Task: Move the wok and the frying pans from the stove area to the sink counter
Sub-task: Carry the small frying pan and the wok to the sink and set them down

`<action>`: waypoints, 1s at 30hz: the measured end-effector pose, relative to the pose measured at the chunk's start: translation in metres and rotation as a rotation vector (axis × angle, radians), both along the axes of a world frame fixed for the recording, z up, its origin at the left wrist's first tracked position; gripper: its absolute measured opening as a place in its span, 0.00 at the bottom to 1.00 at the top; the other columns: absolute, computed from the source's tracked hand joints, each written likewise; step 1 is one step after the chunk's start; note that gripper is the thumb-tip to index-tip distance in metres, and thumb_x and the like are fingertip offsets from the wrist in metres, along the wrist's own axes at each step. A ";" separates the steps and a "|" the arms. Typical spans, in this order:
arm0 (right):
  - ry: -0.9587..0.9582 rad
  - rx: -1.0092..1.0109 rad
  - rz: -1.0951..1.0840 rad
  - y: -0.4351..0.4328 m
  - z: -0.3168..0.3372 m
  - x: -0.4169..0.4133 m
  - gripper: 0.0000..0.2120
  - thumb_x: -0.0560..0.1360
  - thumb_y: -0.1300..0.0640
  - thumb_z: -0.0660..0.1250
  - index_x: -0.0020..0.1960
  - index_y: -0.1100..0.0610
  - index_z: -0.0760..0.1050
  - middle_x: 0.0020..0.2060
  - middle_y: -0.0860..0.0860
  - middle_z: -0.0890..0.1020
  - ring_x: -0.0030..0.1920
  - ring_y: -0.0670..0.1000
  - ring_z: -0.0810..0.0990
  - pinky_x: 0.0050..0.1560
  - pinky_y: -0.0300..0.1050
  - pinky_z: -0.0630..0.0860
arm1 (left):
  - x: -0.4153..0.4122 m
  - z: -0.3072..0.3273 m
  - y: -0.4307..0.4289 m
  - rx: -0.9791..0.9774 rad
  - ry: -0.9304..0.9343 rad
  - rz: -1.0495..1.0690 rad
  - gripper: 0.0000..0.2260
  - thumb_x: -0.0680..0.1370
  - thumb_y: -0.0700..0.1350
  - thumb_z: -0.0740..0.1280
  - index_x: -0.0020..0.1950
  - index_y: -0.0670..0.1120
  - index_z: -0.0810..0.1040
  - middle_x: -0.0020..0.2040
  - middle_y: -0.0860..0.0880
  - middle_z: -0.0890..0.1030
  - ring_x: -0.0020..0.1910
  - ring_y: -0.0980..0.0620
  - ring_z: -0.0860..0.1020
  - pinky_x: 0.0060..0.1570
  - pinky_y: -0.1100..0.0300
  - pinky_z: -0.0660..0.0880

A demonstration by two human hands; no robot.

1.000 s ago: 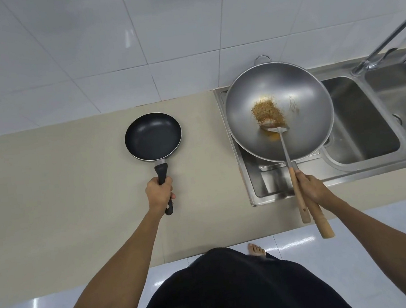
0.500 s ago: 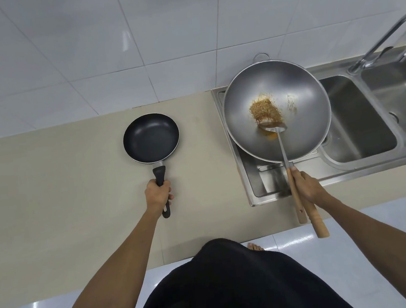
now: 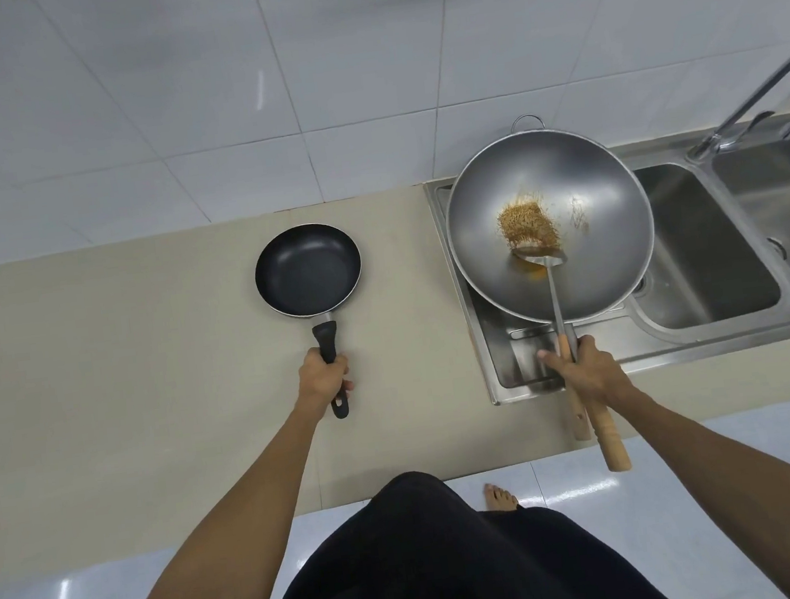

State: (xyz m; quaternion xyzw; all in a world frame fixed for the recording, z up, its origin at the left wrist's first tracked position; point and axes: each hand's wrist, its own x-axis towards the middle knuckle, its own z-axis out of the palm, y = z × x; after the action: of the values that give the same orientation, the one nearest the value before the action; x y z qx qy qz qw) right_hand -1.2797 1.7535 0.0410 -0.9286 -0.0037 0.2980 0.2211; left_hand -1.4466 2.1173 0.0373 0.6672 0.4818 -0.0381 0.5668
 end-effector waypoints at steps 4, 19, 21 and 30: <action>-0.006 -0.013 0.005 -0.001 0.004 -0.004 0.32 0.76 0.36 0.68 0.64 0.62 0.66 0.52 0.58 0.79 0.49 0.59 0.80 0.56 0.59 0.78 | 0.001 0.001 -0.006 -0.021 0.002 -0.004 0.06 0.83 0.39 0.63 0.57 0.39 0.69 0.48 0.39 0.78 0.33 0.42 0.78 0.50 0.42 0.80; -0.024 -0.045 0.022 -0.008 0.010 -0.018 0.36 0.74 0.40 0.73 0.67 0.62 0.63 0.54 0.59 0.79 0.48 0.58 0.79 0.55 0.58 0.79 | -0.017 0.010 -0.015 0.010 0.046 -0.072 0.15 0.82 0.43 0.67 0.65 0.36 0.72 0.52 0.39 0.78 0.36 0.39 0.81 0.36 0.53 0.77; -0.039 -0.053 0.043 -0.009 0.011 -0.017 0.35 0.74 0.37 0.72 0.67 0.62 0.65 0.56 0.60 0.79 0.52 0.61 0.80 0.56 0.59 0.79 | -0.018 0.010 -0.016 0.007 0.056 -0.074 0.17 0.81 0.44 0.68 0.66 0.36 0.71 0.51 0.39 0.78 0.40 0.38 0.80 0.42 0.49 0.79; -0.139 -0.072 0.077 -0.033 0.034 0.008 0.41 0.77 0.29 0.57 0.76 0.60 0.63 0.71 0.64 0.71 0.70 0.66 0.72 0.67 0.65 0.71 | -0.004 0.033 -0.041 0.529 0.181 -0.292 0.37 0.76 0.61 0.70 0.77 0.42 0.65 0.73 0.40 0.69 0.74 0.38 0.64 0.73 0.42 0.63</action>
State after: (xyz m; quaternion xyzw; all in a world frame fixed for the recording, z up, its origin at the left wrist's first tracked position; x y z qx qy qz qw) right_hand -1.2718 1.7207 0.0745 -0.9535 -0.0442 0.2411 0.1752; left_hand -1.4502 2.0763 0.0707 0.8475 0.4226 -0.0520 0.3169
